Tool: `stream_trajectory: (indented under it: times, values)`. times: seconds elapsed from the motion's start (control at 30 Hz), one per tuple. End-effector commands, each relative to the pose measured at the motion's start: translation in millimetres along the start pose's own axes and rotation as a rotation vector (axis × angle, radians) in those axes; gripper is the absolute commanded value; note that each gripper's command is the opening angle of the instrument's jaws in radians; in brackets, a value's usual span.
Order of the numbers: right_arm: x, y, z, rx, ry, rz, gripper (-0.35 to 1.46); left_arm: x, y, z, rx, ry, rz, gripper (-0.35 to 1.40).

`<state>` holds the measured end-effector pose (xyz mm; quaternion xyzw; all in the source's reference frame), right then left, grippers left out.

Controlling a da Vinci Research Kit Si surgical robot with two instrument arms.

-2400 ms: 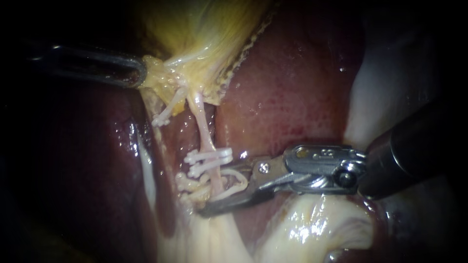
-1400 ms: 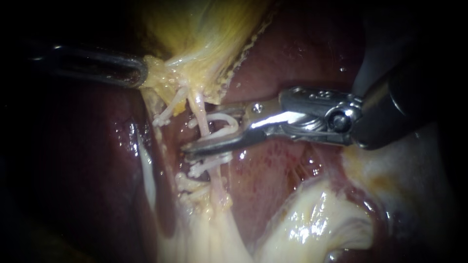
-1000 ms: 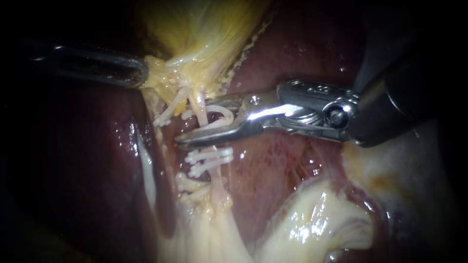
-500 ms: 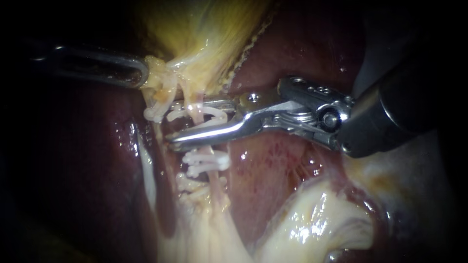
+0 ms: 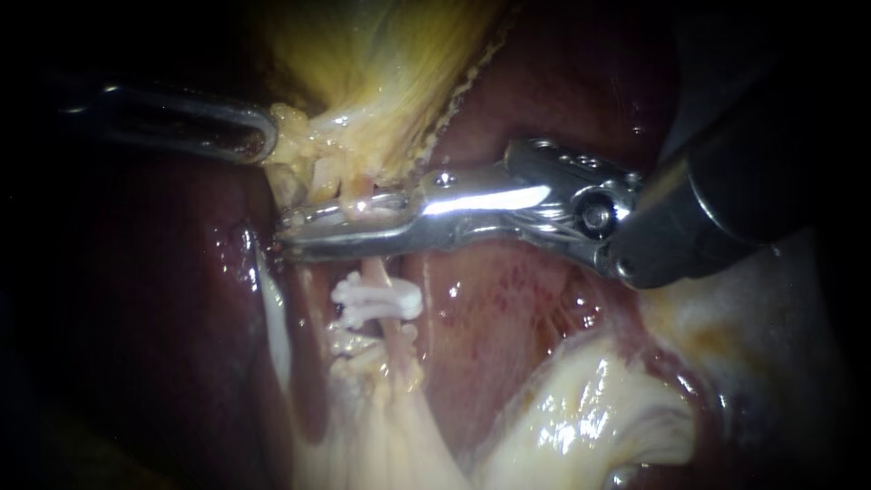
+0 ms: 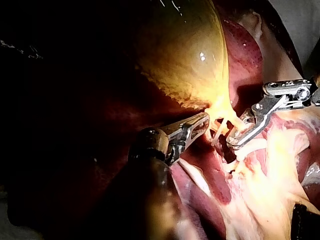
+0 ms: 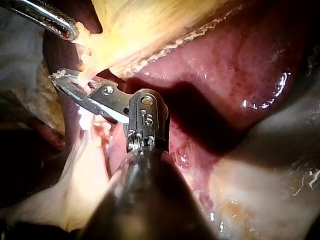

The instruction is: Clipping third clip right tube

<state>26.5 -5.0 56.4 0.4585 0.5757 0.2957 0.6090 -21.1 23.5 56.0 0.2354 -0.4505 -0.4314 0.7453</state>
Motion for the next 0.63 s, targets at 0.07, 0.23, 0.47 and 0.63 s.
stream_trajectory:
  times: [0.07, 0.23, 0.47, 0.63]
  values:
    - [0.1, 0.0, -0.4, -0.001, 0.0, 0.015, -0.35, 0.0, 0.0, 0.0, 0.0, 0.0, -0.001, -0.35]
    - [0.1, 0.1, -0.4, -0.001, 0.0, 0.021, -0.35, 0.0, 0.0, 0.0, 0.0, 0.0, -0.001, -0.35]
    - [0.1, 0.1, -0.4, -0.001, 0.0, 0.021, -0.35, 0.0, 0.0, 0.0, 0.0, 0.0, -0.001, -0.35]
    - [-0.2, 0.2, -0.4, -0.003, -0.003, 0.02, -0.35, 0.0, 0.0, 0.0, 0.0, 0.0, -0.001, -0.35]
